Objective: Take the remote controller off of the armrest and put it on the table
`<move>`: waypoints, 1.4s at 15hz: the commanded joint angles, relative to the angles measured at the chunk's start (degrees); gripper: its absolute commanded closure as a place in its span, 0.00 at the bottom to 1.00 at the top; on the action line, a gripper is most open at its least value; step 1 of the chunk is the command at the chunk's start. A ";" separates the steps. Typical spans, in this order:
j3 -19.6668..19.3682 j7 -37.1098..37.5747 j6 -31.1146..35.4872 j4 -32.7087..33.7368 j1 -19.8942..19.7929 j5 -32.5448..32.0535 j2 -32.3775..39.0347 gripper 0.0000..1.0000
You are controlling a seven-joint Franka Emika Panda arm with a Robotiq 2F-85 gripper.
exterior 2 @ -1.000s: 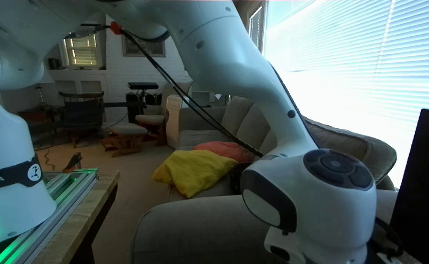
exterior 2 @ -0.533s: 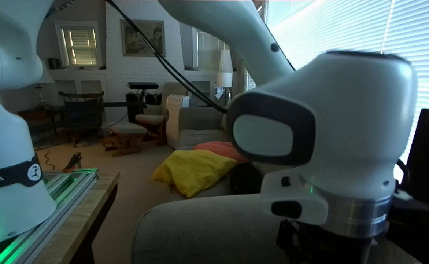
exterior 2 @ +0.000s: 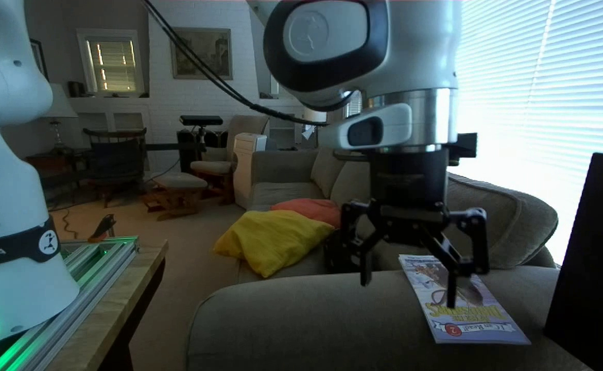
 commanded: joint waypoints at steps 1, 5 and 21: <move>3.47 0.75 -2.30 -6.92 1.43 -11.29 -9.63 0.00; 8.04 -9.36 -5.40 -5.92 -2.62 -14.98 -10.45 0.00; 8.13 -33.31 -5.40 -4.87 -9.53 -16.71 -8.44 0.00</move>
